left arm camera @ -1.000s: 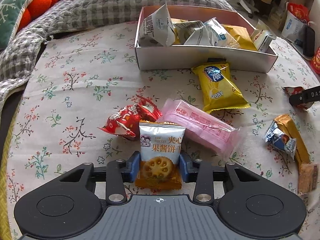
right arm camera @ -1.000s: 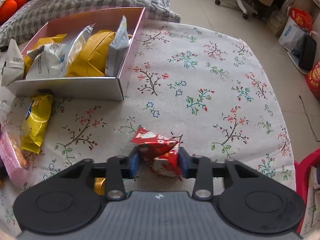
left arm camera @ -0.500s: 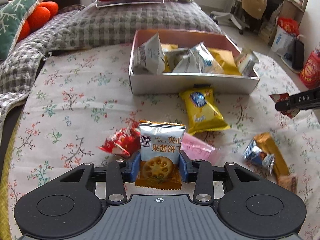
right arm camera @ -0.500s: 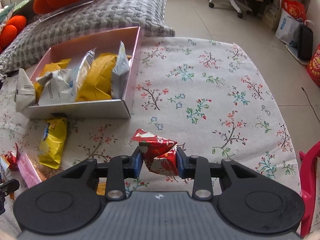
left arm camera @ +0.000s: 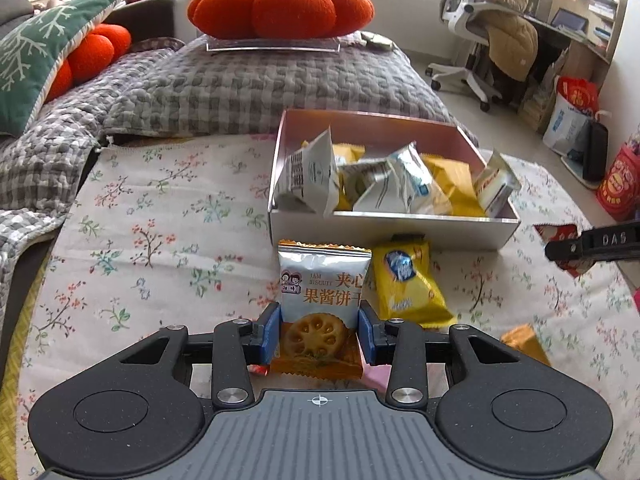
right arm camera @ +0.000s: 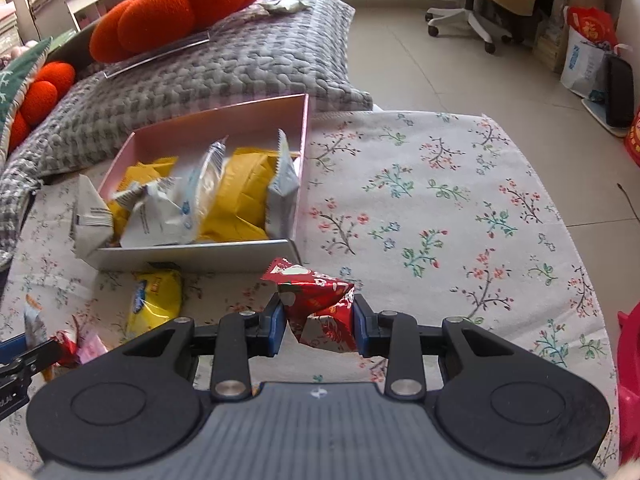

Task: Organize snacks
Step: 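Carry both held snacks over the box and lower them inside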

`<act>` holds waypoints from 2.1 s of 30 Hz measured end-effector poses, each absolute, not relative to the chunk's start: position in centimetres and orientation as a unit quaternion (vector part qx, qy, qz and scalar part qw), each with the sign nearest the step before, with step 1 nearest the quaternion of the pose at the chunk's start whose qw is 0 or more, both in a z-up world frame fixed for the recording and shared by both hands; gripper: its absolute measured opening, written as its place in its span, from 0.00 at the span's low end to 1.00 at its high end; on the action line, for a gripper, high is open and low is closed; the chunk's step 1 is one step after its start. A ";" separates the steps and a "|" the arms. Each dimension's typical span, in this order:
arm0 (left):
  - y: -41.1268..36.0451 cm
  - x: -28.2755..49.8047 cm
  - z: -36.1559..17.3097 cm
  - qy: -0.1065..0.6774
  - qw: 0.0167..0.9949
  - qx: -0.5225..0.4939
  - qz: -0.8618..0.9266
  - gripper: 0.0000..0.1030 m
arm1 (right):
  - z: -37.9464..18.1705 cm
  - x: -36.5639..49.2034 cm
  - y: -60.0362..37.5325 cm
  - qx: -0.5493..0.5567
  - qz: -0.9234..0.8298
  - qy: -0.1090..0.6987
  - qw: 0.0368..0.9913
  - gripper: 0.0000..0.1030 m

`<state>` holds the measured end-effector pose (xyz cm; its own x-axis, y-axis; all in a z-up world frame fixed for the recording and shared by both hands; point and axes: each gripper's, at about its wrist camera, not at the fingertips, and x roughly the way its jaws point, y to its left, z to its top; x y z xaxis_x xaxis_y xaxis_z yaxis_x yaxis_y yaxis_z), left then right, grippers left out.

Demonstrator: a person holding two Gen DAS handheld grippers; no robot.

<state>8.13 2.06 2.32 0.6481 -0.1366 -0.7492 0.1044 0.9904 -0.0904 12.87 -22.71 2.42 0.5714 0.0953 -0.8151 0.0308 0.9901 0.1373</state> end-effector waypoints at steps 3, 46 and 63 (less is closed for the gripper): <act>1.8 8.6 2.6 0.411 0.909 -0.027 -0.071 0.36 | 2.6 13.0 -22.4 0.072 0.023 0.459 0.885 0.30; -1.3 22.2 -0.4 0.408 0.891 -0.104 -0.167 0.36 | 0.6 19.3 -18.9 0.266 0.111 0.440 0.850 0.30; -0.3 23.6 0.1 0.397 0.895 -0.123 -0.163 0.41 | -0.6 20.7 -18.8 0.303 0.120 0.418 0.848 0.35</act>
